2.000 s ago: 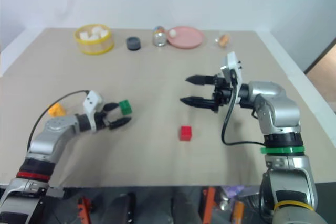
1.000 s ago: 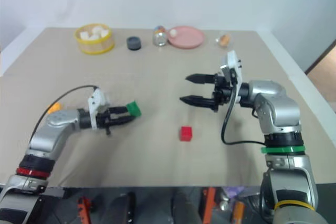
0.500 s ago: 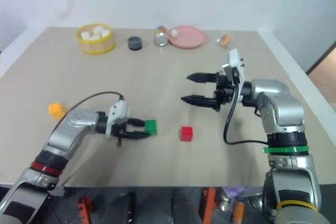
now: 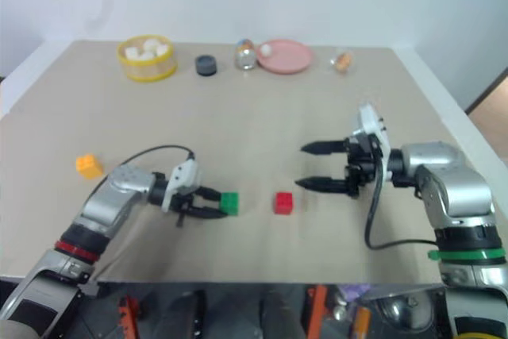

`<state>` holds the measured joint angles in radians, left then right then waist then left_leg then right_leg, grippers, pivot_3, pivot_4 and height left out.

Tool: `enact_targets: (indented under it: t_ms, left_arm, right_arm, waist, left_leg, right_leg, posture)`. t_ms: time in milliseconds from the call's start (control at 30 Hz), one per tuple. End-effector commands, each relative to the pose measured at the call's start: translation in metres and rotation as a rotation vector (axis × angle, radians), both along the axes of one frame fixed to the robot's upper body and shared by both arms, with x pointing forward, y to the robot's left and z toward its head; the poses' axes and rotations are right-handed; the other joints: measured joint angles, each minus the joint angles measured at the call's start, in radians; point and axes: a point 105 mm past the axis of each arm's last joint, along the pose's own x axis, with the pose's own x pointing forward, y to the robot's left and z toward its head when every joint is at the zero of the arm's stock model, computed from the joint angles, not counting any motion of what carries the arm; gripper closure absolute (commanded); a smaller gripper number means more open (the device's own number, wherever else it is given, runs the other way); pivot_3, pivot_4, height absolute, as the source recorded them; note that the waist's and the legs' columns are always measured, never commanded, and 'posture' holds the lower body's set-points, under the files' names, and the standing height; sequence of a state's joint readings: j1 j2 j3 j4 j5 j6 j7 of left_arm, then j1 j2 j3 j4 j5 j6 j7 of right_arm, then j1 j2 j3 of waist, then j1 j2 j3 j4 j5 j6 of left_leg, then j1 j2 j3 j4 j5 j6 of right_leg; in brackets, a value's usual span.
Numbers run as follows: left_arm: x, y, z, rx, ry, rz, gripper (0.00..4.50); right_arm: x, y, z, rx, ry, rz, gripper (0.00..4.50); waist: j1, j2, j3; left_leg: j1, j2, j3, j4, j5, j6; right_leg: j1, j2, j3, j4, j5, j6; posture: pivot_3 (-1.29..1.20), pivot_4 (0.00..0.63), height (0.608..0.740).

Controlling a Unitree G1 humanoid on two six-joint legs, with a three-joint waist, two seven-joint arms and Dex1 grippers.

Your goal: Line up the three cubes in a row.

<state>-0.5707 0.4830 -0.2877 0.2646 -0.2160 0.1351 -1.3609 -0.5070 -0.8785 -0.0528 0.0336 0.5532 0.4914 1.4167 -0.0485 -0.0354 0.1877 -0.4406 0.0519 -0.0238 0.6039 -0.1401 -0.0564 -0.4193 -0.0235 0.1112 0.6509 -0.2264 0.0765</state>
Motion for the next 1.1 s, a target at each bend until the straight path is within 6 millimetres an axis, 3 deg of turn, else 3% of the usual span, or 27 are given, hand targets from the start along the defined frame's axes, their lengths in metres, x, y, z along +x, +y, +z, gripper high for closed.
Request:
enact_targets:
  t_ms: [33, 600, 1100]
  left_arm:
    - [0.001, -0.005, 0.008, -0.01, -0.035, -0.024, 3.24]
    - [0.012, -0.01, 0.01, -0.028, -0.057, -0.003, 3.24]
    - [0.008, -0.013, 0.009, -0.024, -0.047, -0.03, 3.24]
  right_arm:
    - [-0.01, -0.005, 0.013, -0.035, -0.071, 0.032, 0.0]
    - [-0.008, 0.002, 0.012, -0.018, -0.082, 0.036, 0.0]
    - [-0.006, 0.002, 0.014, -0.008, -0.093, 0.017, 0.0]
  waist:
    - [-0.002, 0.0, 0.0]
    - [0.0, 0.0, 0.0]
    - [0.0, 0.0, 0.0]
  left_leg:
    - [0.0, 0.0, 0.0, 0.0, 0.0, 0.0]
    - [0.001, 0.0, 0.0, 0.001, 0.0, 0.0]
    - [0.001, 0.0, 0.0, 0.001, 0.0, 0.0]
  right_leg:
    - [0.0, 0.0, 0.0, 0.0, 0.0, 0.0]
    - [0.001, 0.0, 0.0, 0.0, 0.0, 0.0]
    - [0.001, 0.0, 0.0, 0.0, 0.0, 0.0]
  posture:
    - [0.0, 0.15, 0.74]
    - [0.0, 0.15, 0.74]
    - [0.0, 0.15, 0.74]
